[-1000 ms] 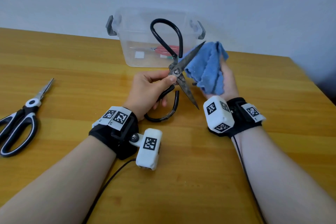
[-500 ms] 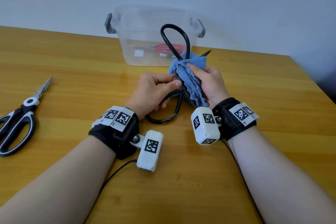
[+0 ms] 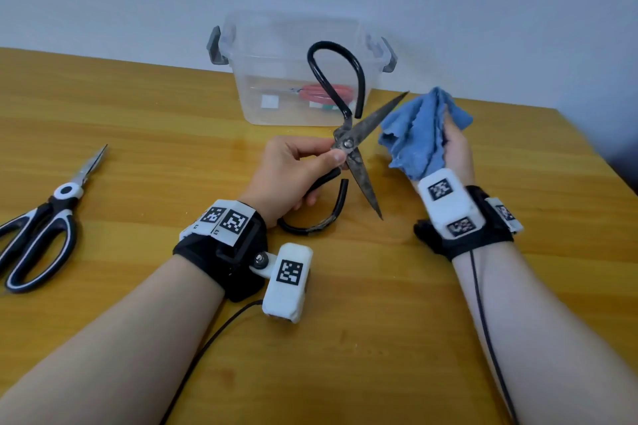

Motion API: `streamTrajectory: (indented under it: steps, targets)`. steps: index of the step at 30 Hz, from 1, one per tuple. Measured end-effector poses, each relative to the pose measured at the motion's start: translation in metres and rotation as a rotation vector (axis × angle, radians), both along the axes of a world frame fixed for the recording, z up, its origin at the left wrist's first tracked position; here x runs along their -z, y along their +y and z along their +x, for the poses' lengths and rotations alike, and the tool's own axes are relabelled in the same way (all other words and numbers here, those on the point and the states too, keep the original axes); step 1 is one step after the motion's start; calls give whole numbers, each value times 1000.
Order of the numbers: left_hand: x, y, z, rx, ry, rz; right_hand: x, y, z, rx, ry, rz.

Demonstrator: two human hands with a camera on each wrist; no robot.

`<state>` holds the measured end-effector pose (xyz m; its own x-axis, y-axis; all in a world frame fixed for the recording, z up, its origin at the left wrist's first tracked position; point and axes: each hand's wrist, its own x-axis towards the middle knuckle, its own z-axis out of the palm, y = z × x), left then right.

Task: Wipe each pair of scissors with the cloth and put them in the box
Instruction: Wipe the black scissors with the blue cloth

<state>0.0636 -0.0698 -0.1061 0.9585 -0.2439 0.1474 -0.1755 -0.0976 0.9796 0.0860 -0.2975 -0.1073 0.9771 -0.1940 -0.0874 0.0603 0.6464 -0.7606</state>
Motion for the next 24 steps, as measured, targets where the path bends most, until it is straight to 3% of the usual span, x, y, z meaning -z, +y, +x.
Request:
streamTrajectory:
  steps: [2,5,8,11,16,24]
  targets:
    - [0,0,0,-40,2,-47,-1,5,-1,-68,53,-72]
    - [-2,-2,-1,-93,16,-135,-7,20,-4,-224,112,-352]
    - [-2,-1,1,-101,4,-162,-8,34,-10,-341,20,-486]
    - [0,-2,1,-102,-6,-152,-2,42,-8,-324,-70,-677]
    - [0,-6,0,-196,-33,-157,-1,43,-10,-338,-119,-809]
    - [-7,-1,5,-460,68,-381,-3,41,-13,-323,-131,-952]
